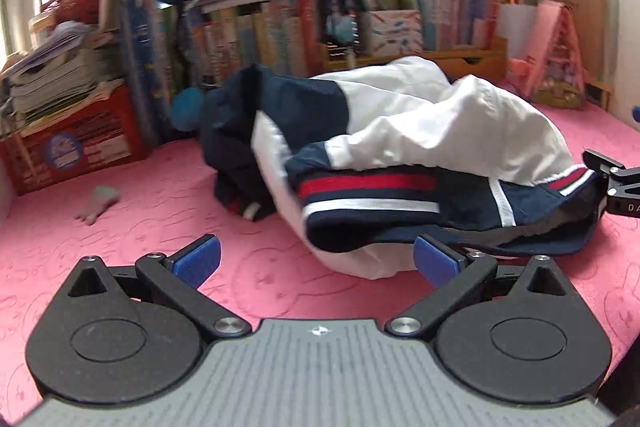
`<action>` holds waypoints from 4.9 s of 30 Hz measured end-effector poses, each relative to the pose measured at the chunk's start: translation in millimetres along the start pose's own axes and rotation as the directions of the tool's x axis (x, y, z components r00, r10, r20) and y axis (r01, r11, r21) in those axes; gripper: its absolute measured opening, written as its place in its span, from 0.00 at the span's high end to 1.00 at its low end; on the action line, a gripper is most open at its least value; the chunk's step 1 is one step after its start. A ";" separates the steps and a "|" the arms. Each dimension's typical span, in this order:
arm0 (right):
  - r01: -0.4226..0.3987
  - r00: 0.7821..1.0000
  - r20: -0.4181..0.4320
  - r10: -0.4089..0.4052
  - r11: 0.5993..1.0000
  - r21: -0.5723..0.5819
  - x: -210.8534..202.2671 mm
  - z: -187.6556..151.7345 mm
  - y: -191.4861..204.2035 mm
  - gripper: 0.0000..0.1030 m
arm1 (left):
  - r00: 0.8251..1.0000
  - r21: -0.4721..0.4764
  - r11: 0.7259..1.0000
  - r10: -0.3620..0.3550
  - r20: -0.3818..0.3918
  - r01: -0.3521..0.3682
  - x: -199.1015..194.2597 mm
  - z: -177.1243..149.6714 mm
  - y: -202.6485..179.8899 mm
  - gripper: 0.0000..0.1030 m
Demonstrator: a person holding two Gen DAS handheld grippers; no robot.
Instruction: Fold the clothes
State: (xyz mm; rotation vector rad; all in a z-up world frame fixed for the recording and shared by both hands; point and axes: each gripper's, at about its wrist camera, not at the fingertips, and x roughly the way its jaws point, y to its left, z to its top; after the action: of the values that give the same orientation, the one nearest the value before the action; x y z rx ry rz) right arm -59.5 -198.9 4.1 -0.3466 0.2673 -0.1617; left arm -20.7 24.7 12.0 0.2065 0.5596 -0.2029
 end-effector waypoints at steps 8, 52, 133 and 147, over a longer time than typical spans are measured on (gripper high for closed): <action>-0.141 0.988 0.034 0.153 0.962 -0.236 0.0 -0.5 74.5 0.00 | 1.000 0.020 1.000 -0.003 -0.025 0.003 26.5 7.8 -18.9 0.00; -0.049 0.975 0.218 0.045 0.999 0.013 38.7 63.4 25.1 0.57 | 0.838 -0.268 0.821 0.541 0.080 -0.504 -10.2 -7.6 92.1 0.00; -0.575 0.757 -0.056 0.651 0.705 0.417 -17.8 -24.9 30.0 0.47 | 0.995 -0.086 0.996 0.038 0.097 -0.030 -5.1 -28.6 -10.2 0.00; -0.376 0.899 -0.178 0.400 0.914 0.156 -24.0 -33.7 62.0 0.34 | 0.977 -0.265 0.941 0.186 -0.107 -0.209 -11.1 -86.9 66.3 0.00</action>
State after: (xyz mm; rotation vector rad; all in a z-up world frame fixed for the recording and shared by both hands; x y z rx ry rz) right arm -85.2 -147.1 -42.9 -0.1525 0.5255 0.1834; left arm -57.3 111.3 -44.7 -0.0007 0.6368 0.0804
